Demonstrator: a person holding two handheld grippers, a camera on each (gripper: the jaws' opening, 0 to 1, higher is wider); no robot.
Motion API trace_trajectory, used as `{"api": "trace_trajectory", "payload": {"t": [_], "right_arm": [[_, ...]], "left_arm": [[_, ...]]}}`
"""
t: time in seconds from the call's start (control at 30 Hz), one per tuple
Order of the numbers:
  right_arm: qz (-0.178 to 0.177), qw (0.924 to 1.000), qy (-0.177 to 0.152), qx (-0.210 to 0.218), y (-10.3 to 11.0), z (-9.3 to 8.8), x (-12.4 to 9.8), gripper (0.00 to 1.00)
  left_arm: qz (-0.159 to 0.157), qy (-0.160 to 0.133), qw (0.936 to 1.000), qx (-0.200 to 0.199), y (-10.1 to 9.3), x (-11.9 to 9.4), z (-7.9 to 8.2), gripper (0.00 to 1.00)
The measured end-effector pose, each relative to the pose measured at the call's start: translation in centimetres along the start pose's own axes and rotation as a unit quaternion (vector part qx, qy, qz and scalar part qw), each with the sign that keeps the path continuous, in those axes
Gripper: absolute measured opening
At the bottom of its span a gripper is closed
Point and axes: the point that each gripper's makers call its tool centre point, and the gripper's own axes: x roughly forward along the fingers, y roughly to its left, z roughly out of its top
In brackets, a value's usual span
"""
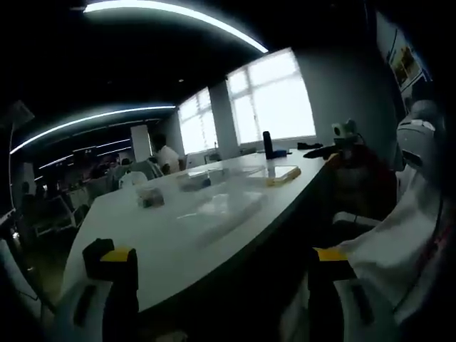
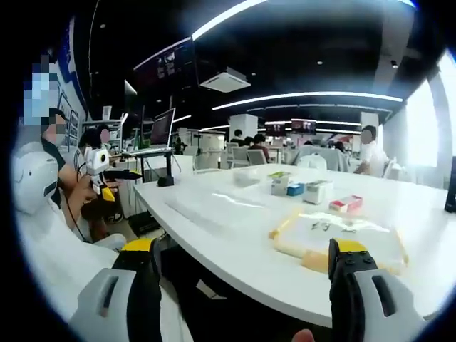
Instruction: Arrange the small medicine boxes into an aligned row inside the storage area until every box is upright, visible, and separated from the surrounding clutter.
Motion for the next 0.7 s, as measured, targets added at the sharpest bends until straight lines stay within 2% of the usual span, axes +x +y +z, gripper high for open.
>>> {"api": "trace_trajectory", "payload": {"t": [0.43,0.7], "right_arm": [[-0.014,0.9998,0.01,-0.003,-0.6,-0.4,-0.1,0.95],[-0.015,0.9999,-0.005,-0.006,-0.7,0.6,-0.2,0.95]], "left_arm": [[0.003,-0.002,1.0,-0.005,0.2,-0.1,-0.1,0.99],[0.006,-0.001,1.0,-0.005,0.4,0.1,0.1,0.99]]}}
